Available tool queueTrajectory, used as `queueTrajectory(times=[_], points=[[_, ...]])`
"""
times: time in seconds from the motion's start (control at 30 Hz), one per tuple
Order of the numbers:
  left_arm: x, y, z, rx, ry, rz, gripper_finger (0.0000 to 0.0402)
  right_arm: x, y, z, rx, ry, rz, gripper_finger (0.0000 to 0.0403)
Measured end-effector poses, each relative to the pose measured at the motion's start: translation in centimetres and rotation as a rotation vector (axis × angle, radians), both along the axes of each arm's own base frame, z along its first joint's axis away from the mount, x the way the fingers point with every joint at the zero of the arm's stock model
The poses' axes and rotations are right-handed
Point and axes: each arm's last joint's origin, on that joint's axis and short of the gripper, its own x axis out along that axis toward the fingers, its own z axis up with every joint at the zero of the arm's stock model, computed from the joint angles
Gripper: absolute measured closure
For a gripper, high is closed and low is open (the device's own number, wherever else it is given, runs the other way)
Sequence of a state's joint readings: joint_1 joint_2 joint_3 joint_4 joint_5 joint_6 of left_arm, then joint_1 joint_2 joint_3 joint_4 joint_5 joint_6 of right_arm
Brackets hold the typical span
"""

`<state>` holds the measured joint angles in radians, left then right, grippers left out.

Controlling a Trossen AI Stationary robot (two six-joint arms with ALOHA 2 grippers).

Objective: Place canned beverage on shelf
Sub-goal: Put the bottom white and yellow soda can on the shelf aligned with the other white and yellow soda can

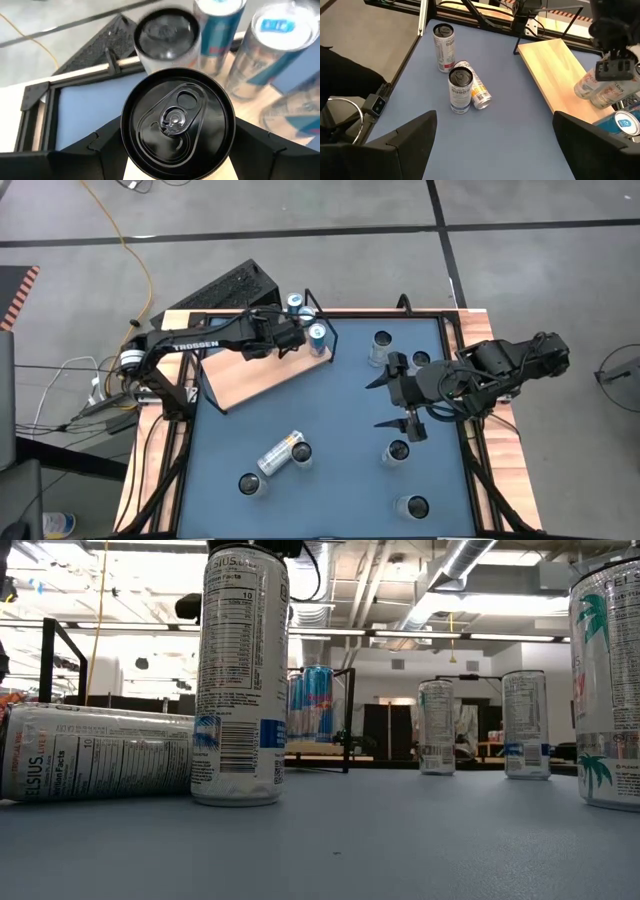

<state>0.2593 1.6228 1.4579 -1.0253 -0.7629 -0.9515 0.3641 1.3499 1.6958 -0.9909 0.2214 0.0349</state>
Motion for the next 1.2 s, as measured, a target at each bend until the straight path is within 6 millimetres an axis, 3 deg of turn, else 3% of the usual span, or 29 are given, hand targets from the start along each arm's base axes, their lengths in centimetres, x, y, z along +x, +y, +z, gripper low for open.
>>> queueTrajectory(times=[0.37,0.87,1.2], points=[[1.9,0.2,-2.5,-0.018,0.050,-0.005,0.0136,0.0,0.0,0.0,0.016,0.005,-0.012,0.0020],[2.9,-0.7,-1.9,0.096,0.083,-0.114,0.0101,-0.1,0.0,-0.2,0.037,0.025,-0.029,0.0020],[3.0,-1.5,-1.4,0.146,0.093,-0.133,0.0097,-0.2,0.0,-0.3,0.039,0.038,-0.034,0.0020]])
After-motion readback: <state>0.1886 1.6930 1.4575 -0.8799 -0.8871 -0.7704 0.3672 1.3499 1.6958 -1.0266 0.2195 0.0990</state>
